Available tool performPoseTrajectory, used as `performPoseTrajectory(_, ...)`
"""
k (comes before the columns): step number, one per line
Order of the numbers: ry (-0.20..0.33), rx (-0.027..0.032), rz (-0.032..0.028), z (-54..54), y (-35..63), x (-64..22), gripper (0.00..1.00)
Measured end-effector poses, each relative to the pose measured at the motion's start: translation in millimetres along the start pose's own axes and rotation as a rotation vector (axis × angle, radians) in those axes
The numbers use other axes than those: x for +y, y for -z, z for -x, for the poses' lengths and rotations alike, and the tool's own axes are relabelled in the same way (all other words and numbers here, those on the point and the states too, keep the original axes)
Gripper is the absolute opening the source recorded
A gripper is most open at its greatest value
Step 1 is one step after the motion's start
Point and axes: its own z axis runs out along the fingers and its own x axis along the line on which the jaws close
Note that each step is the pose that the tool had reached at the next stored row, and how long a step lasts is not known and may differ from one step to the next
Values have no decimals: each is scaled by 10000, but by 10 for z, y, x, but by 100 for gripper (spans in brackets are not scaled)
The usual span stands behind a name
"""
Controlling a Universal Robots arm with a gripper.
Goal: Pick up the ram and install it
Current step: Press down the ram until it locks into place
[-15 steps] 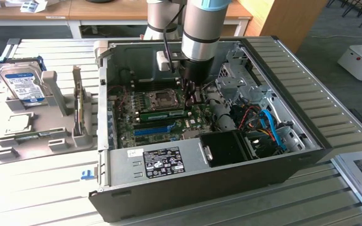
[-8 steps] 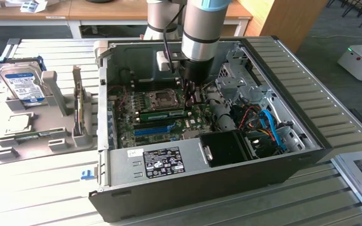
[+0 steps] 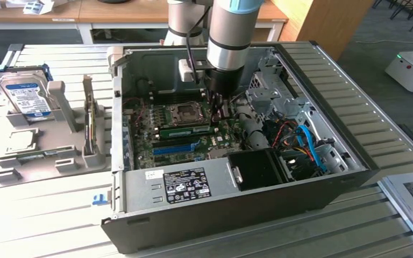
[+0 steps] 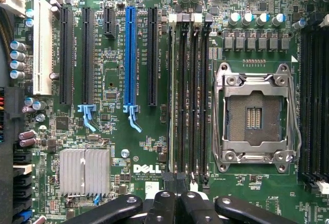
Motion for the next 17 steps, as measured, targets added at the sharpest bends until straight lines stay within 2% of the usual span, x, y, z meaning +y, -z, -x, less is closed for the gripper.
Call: performPoseTrajectory(17, 0, 2, -4, 0, -18, 0, 10)
